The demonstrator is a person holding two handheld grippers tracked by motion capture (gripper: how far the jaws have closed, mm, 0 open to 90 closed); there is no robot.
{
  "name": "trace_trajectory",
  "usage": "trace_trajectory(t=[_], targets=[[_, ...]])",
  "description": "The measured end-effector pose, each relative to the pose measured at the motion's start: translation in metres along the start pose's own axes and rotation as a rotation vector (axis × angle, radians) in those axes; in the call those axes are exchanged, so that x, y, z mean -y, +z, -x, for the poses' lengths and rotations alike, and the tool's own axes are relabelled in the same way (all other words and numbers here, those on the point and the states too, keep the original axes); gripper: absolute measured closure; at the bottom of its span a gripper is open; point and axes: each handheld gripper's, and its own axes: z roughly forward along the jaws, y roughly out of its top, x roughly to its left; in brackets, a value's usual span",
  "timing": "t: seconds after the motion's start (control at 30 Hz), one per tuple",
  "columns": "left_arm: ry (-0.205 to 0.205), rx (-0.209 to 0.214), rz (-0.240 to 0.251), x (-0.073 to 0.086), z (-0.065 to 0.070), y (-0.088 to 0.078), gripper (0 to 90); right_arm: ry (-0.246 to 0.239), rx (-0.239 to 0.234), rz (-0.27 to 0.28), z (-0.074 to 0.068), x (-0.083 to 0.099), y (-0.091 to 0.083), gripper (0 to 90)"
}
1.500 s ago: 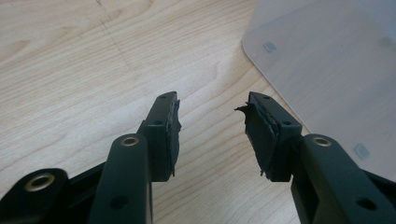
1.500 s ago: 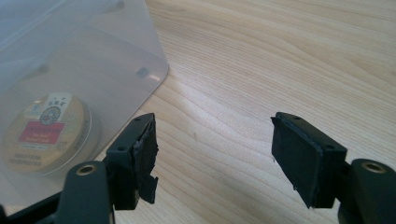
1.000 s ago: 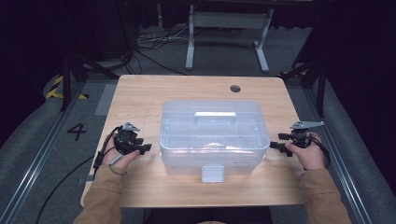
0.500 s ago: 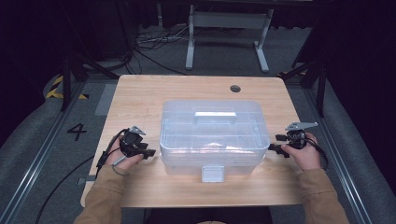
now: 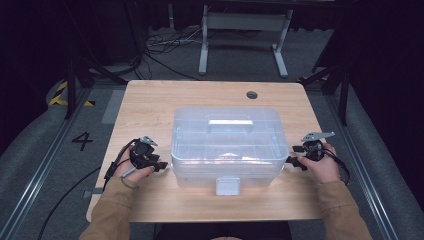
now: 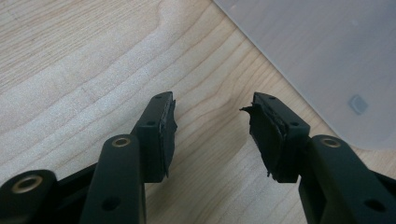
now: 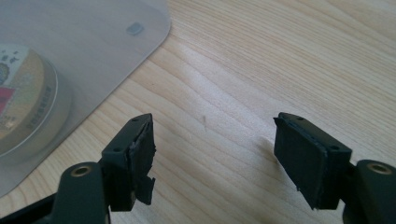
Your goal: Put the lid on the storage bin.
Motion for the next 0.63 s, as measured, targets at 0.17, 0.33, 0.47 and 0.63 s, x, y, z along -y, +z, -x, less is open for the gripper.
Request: trace_trajectory(t=[0.17, 0.33, 0.47, 0.63], targets=[[0.000, 0.001, 0.001, 0.0000, 0.0000, -0.0001, 50.6, -0.010, 0.000, -0.005, -0.0016, 0.0002, 0.0029, 29.0], [-0.001, 0.001, 0.002, 0.0000, 0.0000, 0.0000, 50.6, -0.035, 0.005, -0.006, -0.0028, 0.0007, 0.0060, 27.0], [-0.001, -0.002, 0.019, -0.0003, -0.0004, -0.0017, 51.0, -0.051, 0.007, 0.001, -0.0033, 0.0007, 0.0076, 25.8], [-0.012, 0.006, 0.045, 0.0000, -0.0014, -0.0056, 51.0, -0.057, 0.011, 0.012, -0.0031, 0.0005, 0.0089, 23.8]])
